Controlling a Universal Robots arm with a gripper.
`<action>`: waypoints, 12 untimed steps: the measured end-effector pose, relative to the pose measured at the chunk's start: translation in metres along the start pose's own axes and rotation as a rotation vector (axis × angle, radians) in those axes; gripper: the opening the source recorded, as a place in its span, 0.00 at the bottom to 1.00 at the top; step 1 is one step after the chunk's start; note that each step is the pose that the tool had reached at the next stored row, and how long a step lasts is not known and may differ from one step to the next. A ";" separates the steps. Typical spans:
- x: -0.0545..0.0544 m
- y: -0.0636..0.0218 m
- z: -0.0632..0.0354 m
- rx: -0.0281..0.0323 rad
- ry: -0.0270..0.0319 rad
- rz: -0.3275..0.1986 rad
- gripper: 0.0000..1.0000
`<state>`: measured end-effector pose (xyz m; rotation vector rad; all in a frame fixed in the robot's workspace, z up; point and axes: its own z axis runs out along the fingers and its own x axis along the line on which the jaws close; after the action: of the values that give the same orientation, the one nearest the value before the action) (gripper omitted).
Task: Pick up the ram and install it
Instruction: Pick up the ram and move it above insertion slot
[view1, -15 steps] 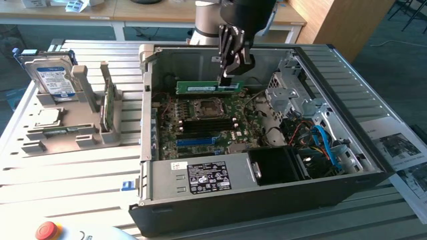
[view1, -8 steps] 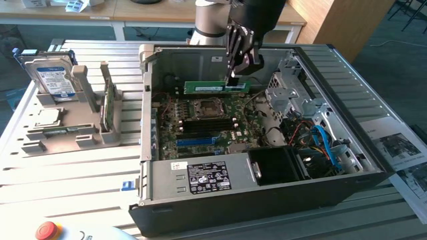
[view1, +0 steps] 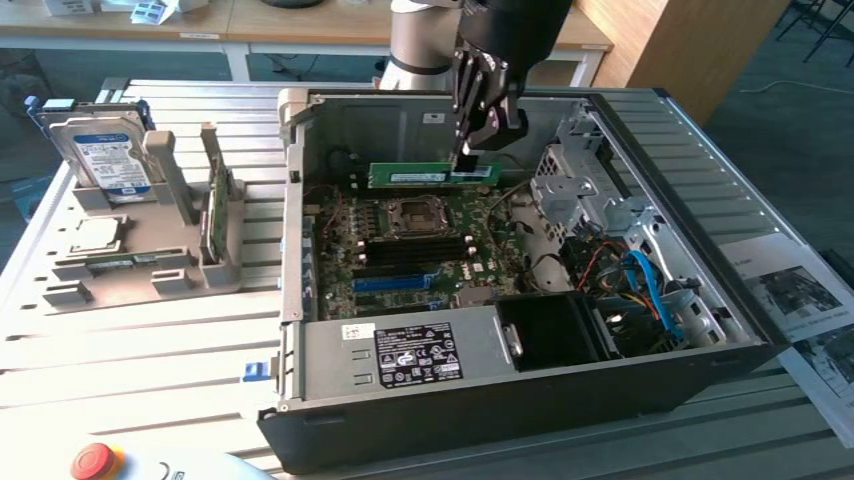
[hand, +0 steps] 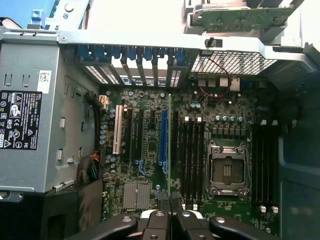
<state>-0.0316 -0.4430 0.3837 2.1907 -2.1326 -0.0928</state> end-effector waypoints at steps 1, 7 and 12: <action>0.000 0.0000 0.0000 0.0012 0.0001 0.000 0.12; -0.001 0.0016 0.0001 0.0113 0.0073 0.001 0.12; -0.002 0.0038 0.0004 0.0195 0.0172 0.002 0.12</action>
<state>-0.0354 -0.4411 0.3837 2.1918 -2.1357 -0.0531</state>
